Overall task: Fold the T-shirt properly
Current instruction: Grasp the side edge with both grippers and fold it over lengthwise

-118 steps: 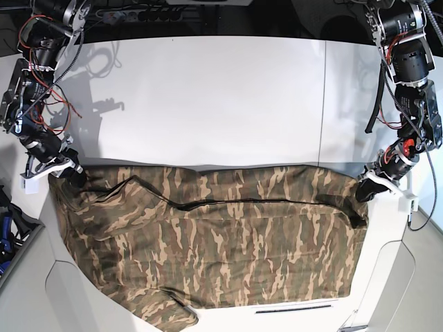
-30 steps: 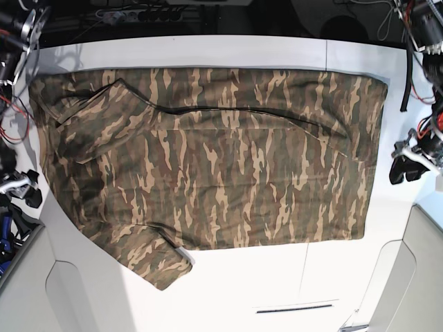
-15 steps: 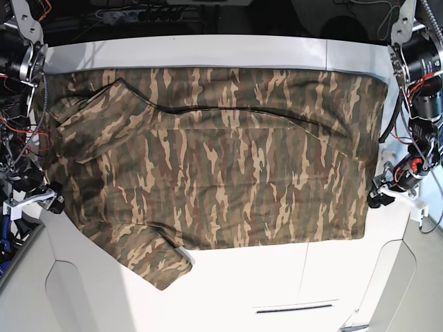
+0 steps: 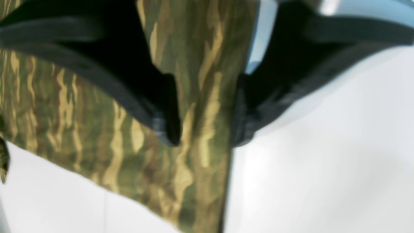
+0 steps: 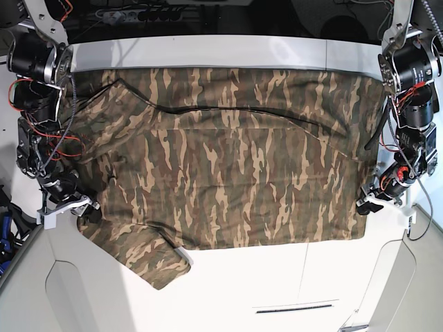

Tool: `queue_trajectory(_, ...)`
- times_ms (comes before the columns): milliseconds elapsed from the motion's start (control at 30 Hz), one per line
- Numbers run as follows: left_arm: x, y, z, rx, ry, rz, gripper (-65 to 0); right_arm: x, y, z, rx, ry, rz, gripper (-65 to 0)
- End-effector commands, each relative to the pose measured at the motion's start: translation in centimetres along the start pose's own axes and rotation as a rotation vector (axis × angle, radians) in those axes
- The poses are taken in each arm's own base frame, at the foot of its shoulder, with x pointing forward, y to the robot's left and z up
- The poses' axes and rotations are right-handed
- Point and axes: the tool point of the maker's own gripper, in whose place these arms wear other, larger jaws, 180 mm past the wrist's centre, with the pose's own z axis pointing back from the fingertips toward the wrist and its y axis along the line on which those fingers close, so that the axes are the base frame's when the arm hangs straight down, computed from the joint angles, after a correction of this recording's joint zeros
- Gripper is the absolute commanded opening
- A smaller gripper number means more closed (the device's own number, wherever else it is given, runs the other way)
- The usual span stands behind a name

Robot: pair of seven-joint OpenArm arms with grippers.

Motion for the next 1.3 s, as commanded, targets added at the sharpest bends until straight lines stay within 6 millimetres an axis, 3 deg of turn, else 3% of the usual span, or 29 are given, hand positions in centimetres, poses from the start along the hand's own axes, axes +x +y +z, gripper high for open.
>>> queue_trajectory(0,2.3,-0.1,0.3,-0.003,-0.039,-0.013,-46.5,1.6,0.2,0.1,0.006,-0.018,0.037,-43.3)
queue_trajectory(133,2.4,0.0,0.3,0.000,-0.040,-0.014,-62.1,1.8,0.3,0.3,0.017,-0.007,0.081,-65.0)
queue_trajectory(167,2.4,-0.1,0.3,-0.005,-0.038,-0.017,-65.0,1.9,0.3,0.4,0.019,-0.007,0.086,-65.0)
queue_trajectory(300,2.3,-1.9,0.6,-0.103,-0.018,-0.079,-65.0,2.8,0.6,0.8,0.020,0.010,0.120,-65.0)
queue_trajectory(467,3.5,-3.8,1.3,-0.167,0.000,-0.100,-65.0,5.6,0.8,2.2,0.024,0.011,0.172,-65.0)
queue_trajectory(567,4.5,-4.8,2.2,-0.203,0.014,-0.108,-65.0,7.2,0.5,3.6,0.032,0.018,0.173,-65.0)
queue_trajectory(733,4.6,-5.0,4.4,-0.254,0.041,-0.107,-65.0,7.8,-0.6,5.7,0.051,0.069,0.143,-65.0)
queue_trajectory(967,1.4,-5.0,7.0,-0.267,0.076,-0.202,-65.0,6.2,-2.9,7.9,0.057,0.088,0.085,-65.0)
queue_trajectory(1267,-1.9,-6.3,10.0,-0.286,0.106,-0.335,-65.0,1.4,-3.7,10.9,0.051,0.137,0.124,-65.0)
